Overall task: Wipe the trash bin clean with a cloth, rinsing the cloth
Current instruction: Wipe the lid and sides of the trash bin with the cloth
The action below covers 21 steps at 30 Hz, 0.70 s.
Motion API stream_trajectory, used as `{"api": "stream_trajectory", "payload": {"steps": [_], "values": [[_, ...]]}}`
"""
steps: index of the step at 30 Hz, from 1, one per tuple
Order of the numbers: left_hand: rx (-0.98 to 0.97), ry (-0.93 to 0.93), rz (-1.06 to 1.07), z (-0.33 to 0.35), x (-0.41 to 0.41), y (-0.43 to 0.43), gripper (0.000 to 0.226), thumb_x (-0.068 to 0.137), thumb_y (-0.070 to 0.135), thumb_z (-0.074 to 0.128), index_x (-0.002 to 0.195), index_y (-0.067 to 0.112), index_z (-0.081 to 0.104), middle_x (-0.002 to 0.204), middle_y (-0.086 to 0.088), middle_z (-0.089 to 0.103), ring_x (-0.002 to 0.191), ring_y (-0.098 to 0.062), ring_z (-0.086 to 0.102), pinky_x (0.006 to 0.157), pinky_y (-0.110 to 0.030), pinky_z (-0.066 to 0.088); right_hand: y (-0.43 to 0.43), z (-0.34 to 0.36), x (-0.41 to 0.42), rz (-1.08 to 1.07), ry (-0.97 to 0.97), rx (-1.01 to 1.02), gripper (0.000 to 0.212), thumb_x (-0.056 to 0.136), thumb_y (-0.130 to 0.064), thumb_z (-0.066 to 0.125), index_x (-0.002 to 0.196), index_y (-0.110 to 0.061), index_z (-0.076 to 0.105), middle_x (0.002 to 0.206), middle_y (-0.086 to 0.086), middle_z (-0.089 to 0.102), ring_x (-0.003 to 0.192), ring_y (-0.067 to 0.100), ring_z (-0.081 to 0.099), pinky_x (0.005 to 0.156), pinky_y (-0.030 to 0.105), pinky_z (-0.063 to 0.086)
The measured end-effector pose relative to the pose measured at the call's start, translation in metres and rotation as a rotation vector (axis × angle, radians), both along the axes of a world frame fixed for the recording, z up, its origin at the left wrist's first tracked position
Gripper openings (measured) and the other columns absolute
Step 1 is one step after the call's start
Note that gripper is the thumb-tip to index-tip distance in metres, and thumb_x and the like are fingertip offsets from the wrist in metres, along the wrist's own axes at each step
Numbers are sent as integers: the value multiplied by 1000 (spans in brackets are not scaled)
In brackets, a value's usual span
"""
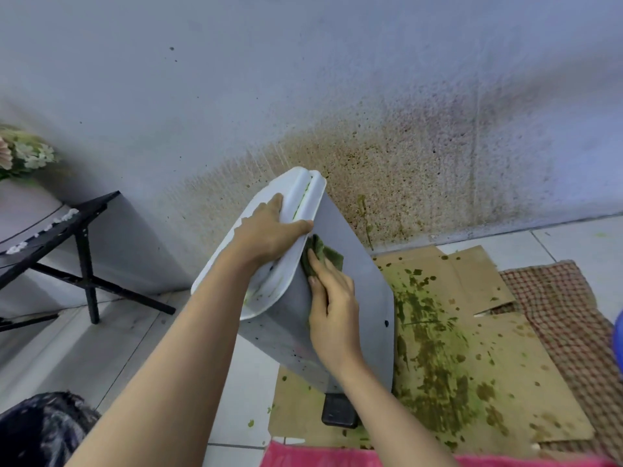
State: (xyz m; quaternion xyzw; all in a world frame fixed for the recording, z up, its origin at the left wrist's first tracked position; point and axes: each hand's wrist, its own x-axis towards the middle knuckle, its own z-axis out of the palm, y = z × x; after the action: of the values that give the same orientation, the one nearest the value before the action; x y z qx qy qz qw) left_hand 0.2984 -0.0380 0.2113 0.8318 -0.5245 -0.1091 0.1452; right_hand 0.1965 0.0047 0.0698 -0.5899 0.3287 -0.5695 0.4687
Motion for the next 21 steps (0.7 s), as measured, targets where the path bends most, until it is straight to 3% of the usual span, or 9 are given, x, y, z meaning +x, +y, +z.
{"api": "stream_trajectory", "payload": {"steps": [4,8,12,14,16,18,21], "values": [[13,-64,1,-4,-24,-3,98,80,67,56,159,29,11,166,-5,15,150,-36,19,119,-54,20,22,-13,-33,52,22,30,43,101,-6,47,138,-28,50,131,-21,51,132,-5,36,102,4,31],[32,-175,-29,-12,-62,-6,90,88,64,53,158,28,12,166,-8,13,150,-43,11,118,-60,14,24,-16,-69,62,87,110,42,102,-12,47,141,-27,48,136,-22,49,133,-4,39,103,4,31],[20,-205,-51,-16,-94,-6,84,89,64,52,156,26,20,164,-8,16,149,-43,12,117,-63,10,22,-4,-108,66,64,246,41,103,-15,45,142,-27,48,139,-19,48,113,-23,40,90,-3,33],[-23,-94,-54,-13,-92,-4,81,87,64,55,153,26,29,163,-4,23,149,-38,18,117,-61,13,22,4,-125,48,-8,326,40,103,-16,47,141,-27,49,139,-17,50,120,-12,45,99,8,36],[-97,138,-87,-4,-85,5,75,84,63,60,148,25,43,157,1,36,143,-28,33,117,-50,23,23,17,-138,-1,-76,368,39,102,-16,48,140,-26,51,139,-12,53,129,3,47,105,21,39],[-209,386,-117,7,-76,19,51,91,45,66,134,19,60,143,2,51,128,-18,49,105,-32,35,23,36,-145,-22,-157,388,39,102,-17,49,140,-24,51,137,-14,53,128,5,48,102,22,42],[-429,529,-55,15,-53,38,16,94,22,65,109,16,70,124,-2,66,117,-19,60,86,-26,42,17,68,-148,21,-284,427,37,101,-20,52,137,-25,55,137,-7,58,125,11,55,104,35,48]]}}
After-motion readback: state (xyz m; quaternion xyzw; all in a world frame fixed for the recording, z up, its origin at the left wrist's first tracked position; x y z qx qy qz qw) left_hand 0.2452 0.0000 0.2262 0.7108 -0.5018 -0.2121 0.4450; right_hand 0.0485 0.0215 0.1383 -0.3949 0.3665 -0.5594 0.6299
